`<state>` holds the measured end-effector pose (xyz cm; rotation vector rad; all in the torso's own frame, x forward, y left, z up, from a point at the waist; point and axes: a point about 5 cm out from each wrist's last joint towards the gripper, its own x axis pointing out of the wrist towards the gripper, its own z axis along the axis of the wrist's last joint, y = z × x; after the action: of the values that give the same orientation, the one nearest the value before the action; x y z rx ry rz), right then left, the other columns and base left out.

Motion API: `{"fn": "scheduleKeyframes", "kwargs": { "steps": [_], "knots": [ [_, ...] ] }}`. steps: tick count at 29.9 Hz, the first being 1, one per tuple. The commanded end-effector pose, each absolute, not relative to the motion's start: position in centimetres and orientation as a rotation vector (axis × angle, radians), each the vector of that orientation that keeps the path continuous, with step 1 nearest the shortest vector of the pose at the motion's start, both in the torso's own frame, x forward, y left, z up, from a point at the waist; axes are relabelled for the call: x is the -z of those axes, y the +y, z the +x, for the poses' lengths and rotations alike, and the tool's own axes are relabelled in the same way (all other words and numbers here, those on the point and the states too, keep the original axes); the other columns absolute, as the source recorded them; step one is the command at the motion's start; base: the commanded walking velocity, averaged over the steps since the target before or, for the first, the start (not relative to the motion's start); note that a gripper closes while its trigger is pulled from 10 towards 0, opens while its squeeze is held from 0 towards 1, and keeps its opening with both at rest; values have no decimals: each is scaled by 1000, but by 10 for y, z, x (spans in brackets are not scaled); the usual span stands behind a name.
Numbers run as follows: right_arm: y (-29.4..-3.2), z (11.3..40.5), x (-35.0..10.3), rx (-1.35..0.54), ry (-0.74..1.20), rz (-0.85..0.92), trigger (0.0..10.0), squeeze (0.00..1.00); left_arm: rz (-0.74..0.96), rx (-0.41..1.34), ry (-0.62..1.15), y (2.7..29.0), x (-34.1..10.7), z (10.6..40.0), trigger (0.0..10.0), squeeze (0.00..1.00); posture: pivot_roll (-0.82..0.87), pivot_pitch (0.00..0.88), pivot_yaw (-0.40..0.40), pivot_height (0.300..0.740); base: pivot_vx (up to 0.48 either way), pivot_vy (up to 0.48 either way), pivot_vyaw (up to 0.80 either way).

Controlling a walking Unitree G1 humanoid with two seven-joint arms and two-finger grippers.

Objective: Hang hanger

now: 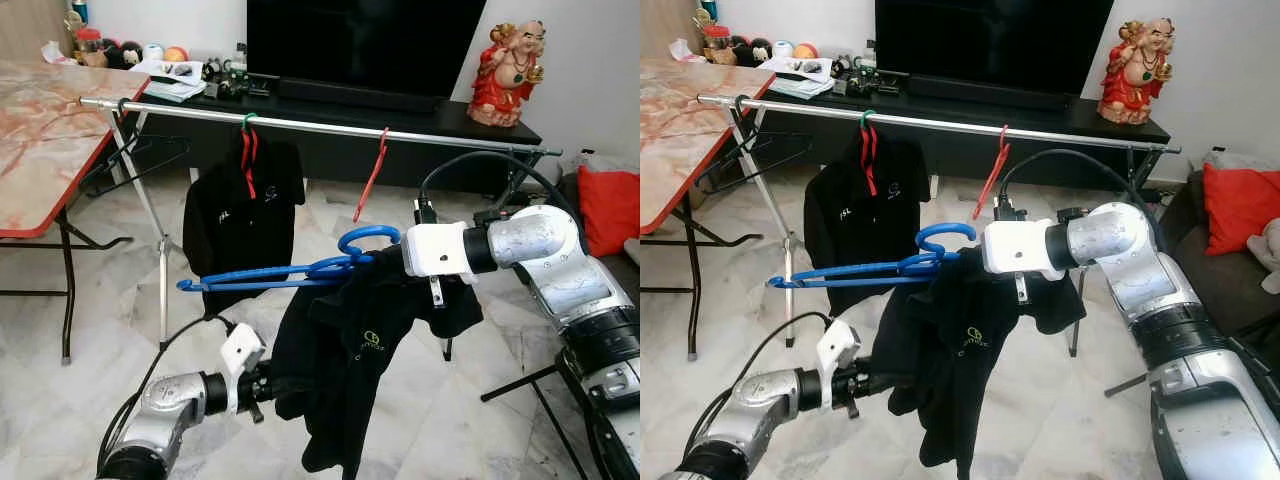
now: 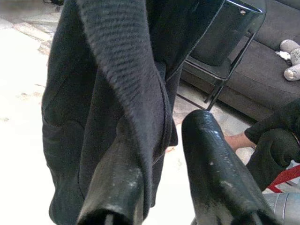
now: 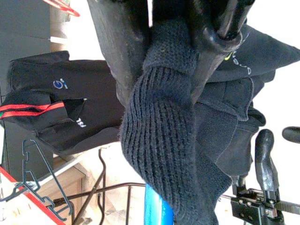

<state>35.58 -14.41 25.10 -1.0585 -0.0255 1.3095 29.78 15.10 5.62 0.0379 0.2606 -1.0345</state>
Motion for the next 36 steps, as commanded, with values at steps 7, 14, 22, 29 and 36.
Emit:
{"fn": "scheduleKeyframes", "kwargs": {
  "steps": [7,14,22,29,36],
  "knots": [
    [-146,356,-255,-1288,-48,-1072,0,0,34,1023,258,152,-58,300,0,0,-52,8,-127,740,0,0,0],
    [-147,356,-253,-1288,-42,-1070,0,0,32,995,248,153,-59,302,0,0,-51,14,-125,740,0,0,0],
    [-154,359,-244,-1239,-4,-1078,0,0,84,889,263,161,-54,303,0,0,-50,19,-120,740,0,0,0],
    [-175,355,-225,-1199,84,-1069,0,0,181,671,313,178,-46,308,0,0,-51,24,-117,740,0,0,0],
    [-188,342,-210,-1249,116,-900,0,0,220,623,377,181,-34,305,0,0,-57,24,-116,740,0,0,0]
  ]
}}
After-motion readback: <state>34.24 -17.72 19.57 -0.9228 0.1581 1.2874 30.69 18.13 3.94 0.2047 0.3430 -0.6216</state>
